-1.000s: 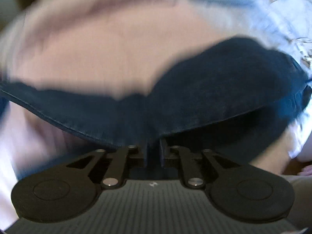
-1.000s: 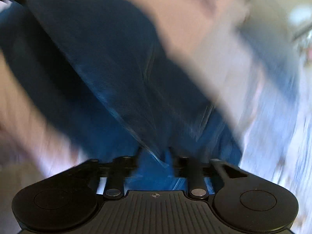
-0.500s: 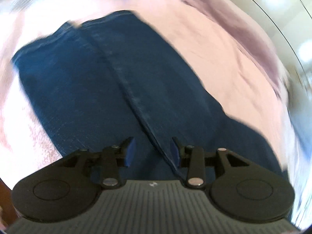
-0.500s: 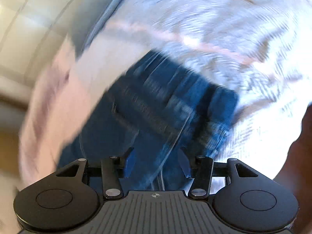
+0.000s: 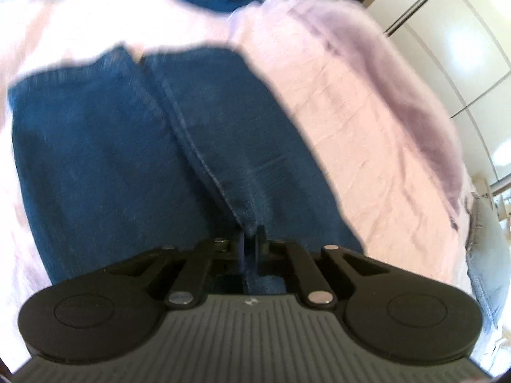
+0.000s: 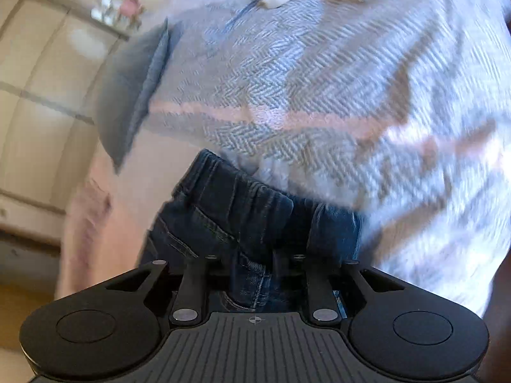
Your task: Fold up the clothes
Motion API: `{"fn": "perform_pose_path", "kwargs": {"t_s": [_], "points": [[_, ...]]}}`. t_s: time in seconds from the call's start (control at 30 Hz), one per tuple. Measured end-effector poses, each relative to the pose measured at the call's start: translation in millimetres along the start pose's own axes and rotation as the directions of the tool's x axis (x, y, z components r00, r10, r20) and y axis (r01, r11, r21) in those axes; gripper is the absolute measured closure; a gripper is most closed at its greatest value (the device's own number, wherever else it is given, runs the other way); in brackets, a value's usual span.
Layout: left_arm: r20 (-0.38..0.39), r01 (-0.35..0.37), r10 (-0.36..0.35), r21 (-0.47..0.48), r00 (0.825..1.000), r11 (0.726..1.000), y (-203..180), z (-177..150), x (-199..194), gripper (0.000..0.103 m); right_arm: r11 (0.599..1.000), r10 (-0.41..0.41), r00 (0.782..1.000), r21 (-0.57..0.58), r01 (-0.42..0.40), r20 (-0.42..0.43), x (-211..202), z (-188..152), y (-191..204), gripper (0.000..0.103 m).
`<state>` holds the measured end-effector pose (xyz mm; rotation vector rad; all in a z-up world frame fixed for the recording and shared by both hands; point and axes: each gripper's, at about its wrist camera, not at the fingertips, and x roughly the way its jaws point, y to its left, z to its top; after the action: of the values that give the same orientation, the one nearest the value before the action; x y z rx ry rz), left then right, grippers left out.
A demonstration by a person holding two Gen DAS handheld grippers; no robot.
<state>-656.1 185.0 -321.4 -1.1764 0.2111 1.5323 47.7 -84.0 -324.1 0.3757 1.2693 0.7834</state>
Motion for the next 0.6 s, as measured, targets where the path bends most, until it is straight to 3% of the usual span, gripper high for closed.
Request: {"fn": "perform_pose_path", "kwargs": {"t_s": [0.13,0.17,0.23,0.3,0.37,0.6], "points": [[0.149,0.035,-0.059,0.159,0.987,0.987,-3.3,-2.3,-66.3,0.1,0.987,0.119,0.992,-0.116,-0.113,0.046,-38.7,9.5,17.6,0.085],[0.161,0.027,-0.057,0.185,0.985,0.982,2.2,-7.2,-75.8,0.099,0.988,0.119,0.992,-0.107,-0.114,0.037,-42.9,11.2,12.7,0.085],[0.12,-0.042,0.013,0.243,0.993,0.969,17.4,-26.2,-72.2,0.098,0.992,0.064,0.998,-0.112,-0.065,-0.007,-35.5,7.7,-2.0,0.085],[0.076,-0.105,0.088,0.26,0.993,0.96,29.1,-42.1,-55.1,0.098,0.994,-0.024,0.998,-0.108,0.017,-0.063,-16.5,-0.1,-19.1,0.085],[0.058,-0.14,0.13,0.257,0.99,0.956,35.8,-51.9,-43.9,0.098,0.997,-0.038,0.997,-0.063,0.034,-0.068,-9.1,-3.1,-28.6,0.085],[0.108,-0.083,0.061,0.209,0.992,0.974,32.2,-47.7,-61.0,0.098,0.992,0.05,0.999,-0.119,-0.052,-0.02,-26.2,2.7,-19.2,0.085]]}}
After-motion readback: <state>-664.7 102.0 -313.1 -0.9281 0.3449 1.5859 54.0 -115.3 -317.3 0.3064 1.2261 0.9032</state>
